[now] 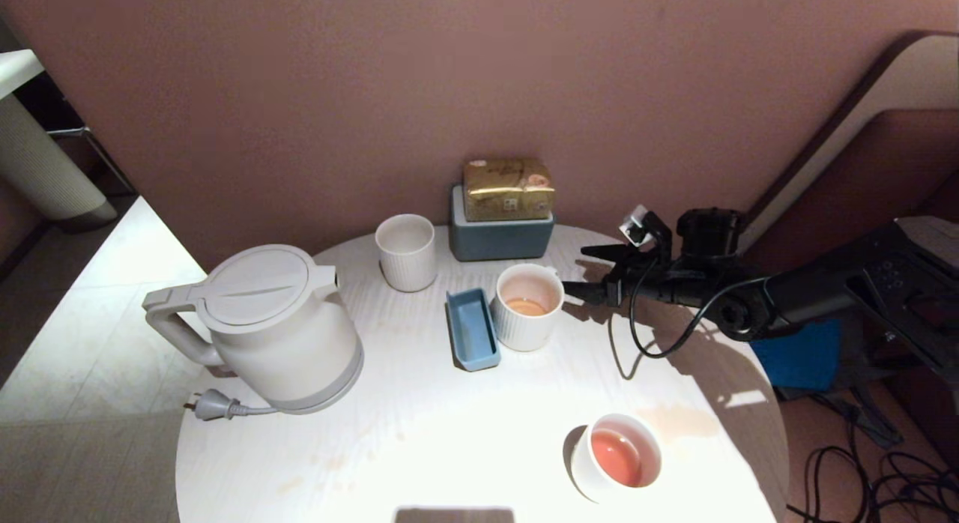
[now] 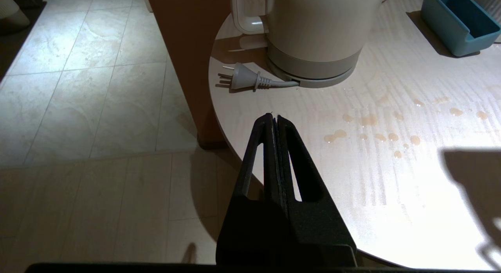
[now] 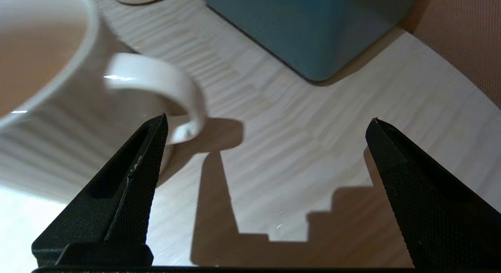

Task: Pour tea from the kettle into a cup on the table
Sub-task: Pick up the cup

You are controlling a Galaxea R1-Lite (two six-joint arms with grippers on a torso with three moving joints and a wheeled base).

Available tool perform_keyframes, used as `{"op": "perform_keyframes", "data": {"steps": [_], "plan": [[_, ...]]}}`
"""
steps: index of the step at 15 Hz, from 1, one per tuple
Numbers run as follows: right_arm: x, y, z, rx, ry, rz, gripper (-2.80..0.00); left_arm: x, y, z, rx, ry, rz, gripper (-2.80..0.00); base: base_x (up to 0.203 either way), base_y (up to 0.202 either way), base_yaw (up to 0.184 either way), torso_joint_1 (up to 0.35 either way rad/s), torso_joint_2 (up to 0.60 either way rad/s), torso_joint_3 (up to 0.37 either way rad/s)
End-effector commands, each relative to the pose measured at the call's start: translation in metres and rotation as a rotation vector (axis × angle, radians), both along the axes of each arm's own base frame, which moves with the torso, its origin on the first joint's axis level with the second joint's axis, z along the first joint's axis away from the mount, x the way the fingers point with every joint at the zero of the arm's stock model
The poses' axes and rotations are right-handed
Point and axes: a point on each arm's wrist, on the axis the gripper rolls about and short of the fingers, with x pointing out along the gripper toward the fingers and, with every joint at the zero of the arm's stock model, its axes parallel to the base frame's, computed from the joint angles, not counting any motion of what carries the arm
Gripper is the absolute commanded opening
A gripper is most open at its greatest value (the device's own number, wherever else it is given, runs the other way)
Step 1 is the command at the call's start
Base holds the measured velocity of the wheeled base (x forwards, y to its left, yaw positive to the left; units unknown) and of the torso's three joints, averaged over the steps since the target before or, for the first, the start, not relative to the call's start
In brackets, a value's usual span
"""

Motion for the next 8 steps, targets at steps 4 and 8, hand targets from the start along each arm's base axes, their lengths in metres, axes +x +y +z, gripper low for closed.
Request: {"op": "perform_keyframes", "data": {"steps": [4, 8], "plan": [[0.0198, 0.0037, -0.0151, -0.001, 0.020, 0.011, 0.00, 0.0000, 0.0000, 0.0000, 0.000, -0.001, 0.000, -2.80, 0.000, 0.000, 0.000, 0.000, 0.00, 0.000], [0.0224, 0.0087, -0.0098, 0.002, 0.006, 0.021, 0.00, 0.0000, 0.0000, 0.0000, 0.000, -0.001, 0.000, -2.80, 0.000, 0.000, 0.000, 0.000, 0.00, 0.000]]}}
